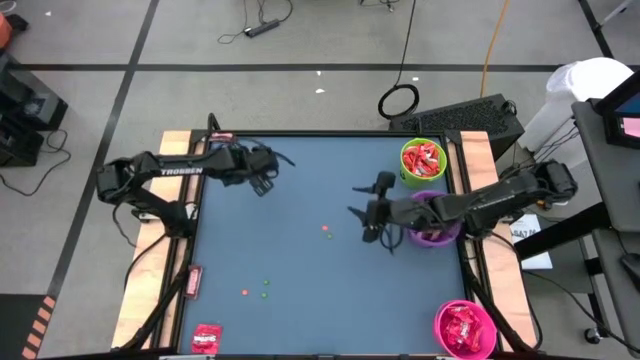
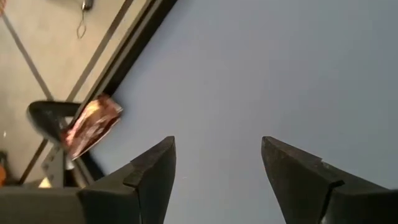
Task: Organize candy in baskets
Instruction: Put the brown chocolate bar into the violet bucket
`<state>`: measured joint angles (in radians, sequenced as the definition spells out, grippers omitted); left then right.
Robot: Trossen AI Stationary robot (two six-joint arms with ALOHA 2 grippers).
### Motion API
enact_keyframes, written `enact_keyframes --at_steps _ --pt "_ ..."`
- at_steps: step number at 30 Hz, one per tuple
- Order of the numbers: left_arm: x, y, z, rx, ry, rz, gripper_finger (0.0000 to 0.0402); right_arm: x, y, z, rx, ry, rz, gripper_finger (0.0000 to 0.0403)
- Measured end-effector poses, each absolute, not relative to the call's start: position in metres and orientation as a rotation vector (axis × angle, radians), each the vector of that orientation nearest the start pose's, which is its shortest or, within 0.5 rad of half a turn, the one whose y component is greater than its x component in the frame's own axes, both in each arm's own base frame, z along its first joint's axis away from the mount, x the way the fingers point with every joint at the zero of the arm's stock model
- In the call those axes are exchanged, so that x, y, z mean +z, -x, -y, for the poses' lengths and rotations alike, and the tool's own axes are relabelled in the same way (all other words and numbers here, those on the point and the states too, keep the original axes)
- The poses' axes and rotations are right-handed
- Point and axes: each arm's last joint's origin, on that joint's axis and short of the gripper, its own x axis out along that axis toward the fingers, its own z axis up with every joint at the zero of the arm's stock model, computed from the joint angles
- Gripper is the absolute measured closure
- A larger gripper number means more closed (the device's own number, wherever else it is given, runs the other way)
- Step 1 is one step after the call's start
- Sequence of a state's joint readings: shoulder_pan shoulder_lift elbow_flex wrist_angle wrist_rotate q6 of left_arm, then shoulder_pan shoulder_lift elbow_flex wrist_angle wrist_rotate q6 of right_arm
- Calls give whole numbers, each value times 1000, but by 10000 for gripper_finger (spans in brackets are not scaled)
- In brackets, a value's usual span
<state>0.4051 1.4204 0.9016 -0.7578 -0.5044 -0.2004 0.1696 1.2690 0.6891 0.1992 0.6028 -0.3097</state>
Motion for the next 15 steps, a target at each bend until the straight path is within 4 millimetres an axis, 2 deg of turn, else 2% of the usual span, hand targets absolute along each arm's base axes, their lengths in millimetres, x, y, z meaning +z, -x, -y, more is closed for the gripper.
enact_keyframes --at_steps 4,9,15 --pt "204 -209 -139 927 137 -1282 159 237 -264 -17 -380 421 -433 172" --pt "192 -187 -173 887 235 -1375 159 235 -266 -6 -350 384 -436 185" --pt "174 -170 -201 870 159 -1535 159 228 -269 7 -375 360 -479 193"
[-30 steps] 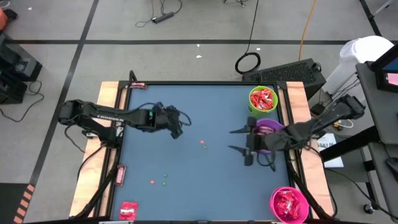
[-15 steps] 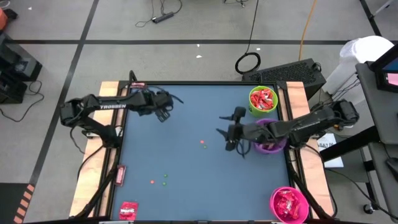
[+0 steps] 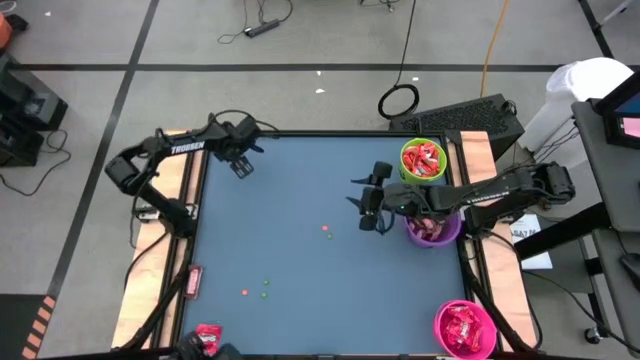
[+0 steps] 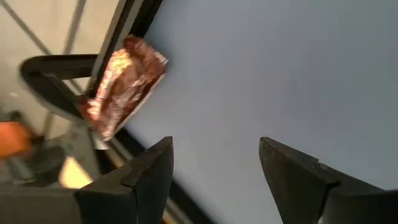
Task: Organize candy in baskets
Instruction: Put the brown chocolate bar into the violet bucket
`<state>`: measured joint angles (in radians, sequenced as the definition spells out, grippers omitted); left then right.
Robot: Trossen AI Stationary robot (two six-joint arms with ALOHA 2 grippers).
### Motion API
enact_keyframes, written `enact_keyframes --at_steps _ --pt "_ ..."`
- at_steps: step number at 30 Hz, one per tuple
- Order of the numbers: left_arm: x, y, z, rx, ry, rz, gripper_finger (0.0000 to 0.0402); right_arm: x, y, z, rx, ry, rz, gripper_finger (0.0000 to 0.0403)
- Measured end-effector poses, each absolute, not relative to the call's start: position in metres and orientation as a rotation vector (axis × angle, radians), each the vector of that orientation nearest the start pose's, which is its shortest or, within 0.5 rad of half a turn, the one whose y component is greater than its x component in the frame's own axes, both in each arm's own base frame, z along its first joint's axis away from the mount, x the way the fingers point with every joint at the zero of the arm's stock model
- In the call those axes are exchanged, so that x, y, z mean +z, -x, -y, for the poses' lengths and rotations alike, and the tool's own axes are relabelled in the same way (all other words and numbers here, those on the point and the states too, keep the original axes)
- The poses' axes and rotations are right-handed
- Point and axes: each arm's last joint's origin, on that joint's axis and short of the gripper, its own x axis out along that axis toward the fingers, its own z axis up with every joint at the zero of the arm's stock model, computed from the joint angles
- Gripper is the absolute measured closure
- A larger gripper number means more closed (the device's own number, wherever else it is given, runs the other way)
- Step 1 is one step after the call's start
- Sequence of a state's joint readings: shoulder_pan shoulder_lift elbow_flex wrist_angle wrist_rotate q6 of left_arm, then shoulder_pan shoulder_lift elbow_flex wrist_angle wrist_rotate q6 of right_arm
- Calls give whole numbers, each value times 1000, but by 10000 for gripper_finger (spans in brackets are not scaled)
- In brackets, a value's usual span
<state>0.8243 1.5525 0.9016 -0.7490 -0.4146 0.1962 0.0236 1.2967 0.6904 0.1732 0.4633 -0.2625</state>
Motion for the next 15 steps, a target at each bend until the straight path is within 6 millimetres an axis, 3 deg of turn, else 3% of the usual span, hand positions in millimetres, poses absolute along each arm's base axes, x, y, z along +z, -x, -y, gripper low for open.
enact_keyframes --at_steps 9,15 --pt "152 -162 -231 973 -22 -1662 159 212 -276 19 -408 360 -551 193" --pt "139 -155 -250 1040 20 -1611 159 206 -278 21 -411 350 -572 193"
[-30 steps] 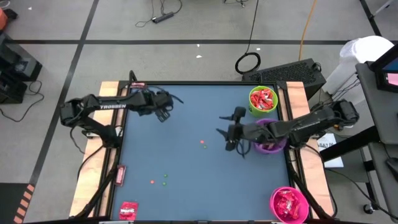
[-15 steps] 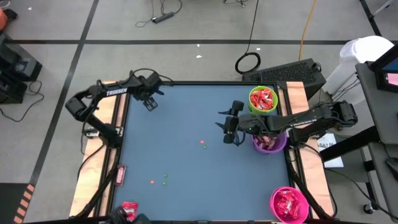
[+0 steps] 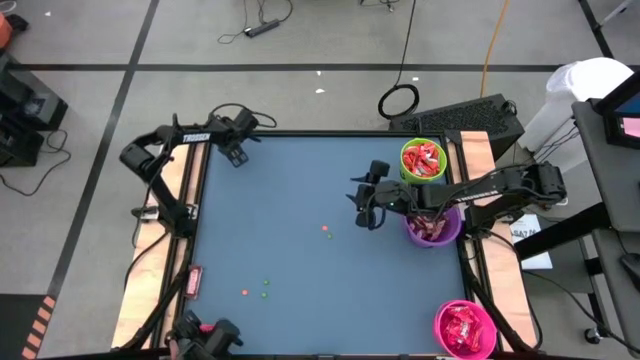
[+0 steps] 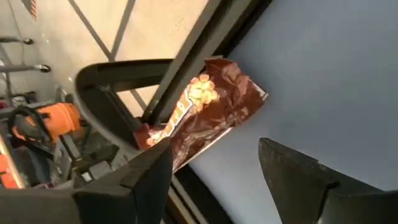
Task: Organize candy in baskets
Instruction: Put the brown chocolate bar into the violet bucket
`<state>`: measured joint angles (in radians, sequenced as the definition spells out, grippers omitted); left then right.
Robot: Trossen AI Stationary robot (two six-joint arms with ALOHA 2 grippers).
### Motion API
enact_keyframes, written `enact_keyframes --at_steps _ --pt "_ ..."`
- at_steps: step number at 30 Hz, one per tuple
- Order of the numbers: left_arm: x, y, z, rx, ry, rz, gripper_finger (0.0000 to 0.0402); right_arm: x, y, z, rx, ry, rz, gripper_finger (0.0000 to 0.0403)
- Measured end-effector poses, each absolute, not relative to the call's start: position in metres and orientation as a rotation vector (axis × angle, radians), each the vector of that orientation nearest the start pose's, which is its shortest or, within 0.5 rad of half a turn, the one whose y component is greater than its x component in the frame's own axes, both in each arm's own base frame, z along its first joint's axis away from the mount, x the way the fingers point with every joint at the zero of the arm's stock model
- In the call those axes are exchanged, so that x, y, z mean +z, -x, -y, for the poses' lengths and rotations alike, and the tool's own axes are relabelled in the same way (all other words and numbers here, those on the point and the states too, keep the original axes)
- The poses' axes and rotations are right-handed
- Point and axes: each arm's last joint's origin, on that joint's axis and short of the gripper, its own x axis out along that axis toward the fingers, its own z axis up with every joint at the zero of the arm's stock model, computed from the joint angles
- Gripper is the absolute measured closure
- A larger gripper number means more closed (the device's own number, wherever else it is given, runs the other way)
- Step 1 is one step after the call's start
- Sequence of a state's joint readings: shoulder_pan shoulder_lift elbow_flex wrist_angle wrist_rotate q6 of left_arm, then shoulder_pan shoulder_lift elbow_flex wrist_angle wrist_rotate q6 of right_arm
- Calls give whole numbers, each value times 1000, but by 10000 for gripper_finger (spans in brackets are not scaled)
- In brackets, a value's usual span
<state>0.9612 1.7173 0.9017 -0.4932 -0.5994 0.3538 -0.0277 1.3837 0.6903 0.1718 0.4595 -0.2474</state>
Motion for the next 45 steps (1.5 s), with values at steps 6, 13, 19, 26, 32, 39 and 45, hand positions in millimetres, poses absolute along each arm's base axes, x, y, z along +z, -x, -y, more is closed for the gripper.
enact_keyframes --at_steps 6,13,19,26,32,39,45 --pt "137 -149 -259 999 117 -1569 160 205 -279 20 -389 345 -575 193" --pt "136 -144 -261 924 202 -1514 222 205 -279 20 -389 346 -576 193" --pt "148 -149 -264 921 226 -1526 304 205 -279 20 -390 346 -575 193" --pt "155 -152 -259 752 359 -1502 393 205 -279 20 -390 346 -575 193" --pt "167 -157 -264 797 327 -1478 342 206 -279 20 -395 336 -562 193" --pt "169 -159 -269 809 264 -1454 299 206 -279 20 -399 321 -558 193" --pt "170 -157 -271 870 224 -1481 276 206 -279 20 -398 325 -557 193"
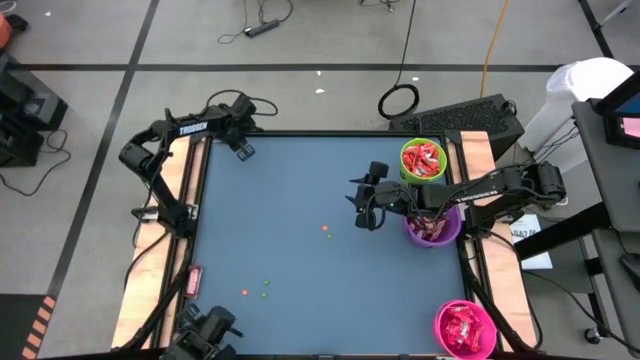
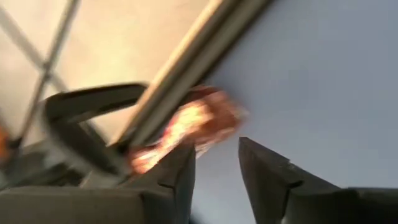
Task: Organize candy in baskets
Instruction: Put the brown chocolate bar into the violet bucket
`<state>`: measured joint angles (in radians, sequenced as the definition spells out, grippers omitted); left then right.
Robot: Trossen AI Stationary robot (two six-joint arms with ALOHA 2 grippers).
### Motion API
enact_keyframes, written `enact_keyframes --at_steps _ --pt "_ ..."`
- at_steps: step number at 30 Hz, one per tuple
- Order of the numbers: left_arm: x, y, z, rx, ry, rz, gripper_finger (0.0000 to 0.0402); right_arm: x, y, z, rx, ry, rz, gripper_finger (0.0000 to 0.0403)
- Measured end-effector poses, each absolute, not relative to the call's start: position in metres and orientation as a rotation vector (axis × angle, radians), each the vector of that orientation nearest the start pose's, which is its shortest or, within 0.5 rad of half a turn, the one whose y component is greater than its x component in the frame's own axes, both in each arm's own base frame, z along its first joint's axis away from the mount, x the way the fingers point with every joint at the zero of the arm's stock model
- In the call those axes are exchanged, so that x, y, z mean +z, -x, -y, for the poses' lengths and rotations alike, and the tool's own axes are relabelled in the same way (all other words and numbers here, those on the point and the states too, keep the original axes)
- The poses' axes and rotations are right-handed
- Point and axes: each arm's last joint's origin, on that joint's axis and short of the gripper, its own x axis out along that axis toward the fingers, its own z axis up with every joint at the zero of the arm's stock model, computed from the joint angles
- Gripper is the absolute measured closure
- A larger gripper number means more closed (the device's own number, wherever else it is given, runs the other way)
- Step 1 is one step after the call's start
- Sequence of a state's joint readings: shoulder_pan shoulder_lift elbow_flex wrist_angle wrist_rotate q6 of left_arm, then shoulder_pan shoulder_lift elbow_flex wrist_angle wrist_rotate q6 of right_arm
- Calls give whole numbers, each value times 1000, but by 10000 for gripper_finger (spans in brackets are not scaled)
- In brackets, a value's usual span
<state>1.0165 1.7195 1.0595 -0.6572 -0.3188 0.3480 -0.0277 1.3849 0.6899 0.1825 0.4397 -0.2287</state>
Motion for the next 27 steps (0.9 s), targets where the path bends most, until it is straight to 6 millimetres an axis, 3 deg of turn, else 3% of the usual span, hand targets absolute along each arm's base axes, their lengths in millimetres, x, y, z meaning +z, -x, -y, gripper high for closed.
enact_keyframes --at_steps 4,9,14,18,23,27 --pt "166 -149 -278 967 189 -1545 227 206 -279 20 -398 326 -557 193" --pt "151 -144 -284 960 262 -1553 161 206 -279 20 -398 325 -557 193" --pt "139 -142 -289 957 270 -1578 145 206 -279 20 -397 328 -558 193" --pt "138 -145 -288 943 259 -1585 196 206 -279 20 -397 329 -557 193" --pt "139 -146 -287 941 254 -1585 313 206 -279 20 -397 327 -557 193" --pt "152 -152 -278 910 239 -1557 389 206 -279 20 -399 324 -557 193"
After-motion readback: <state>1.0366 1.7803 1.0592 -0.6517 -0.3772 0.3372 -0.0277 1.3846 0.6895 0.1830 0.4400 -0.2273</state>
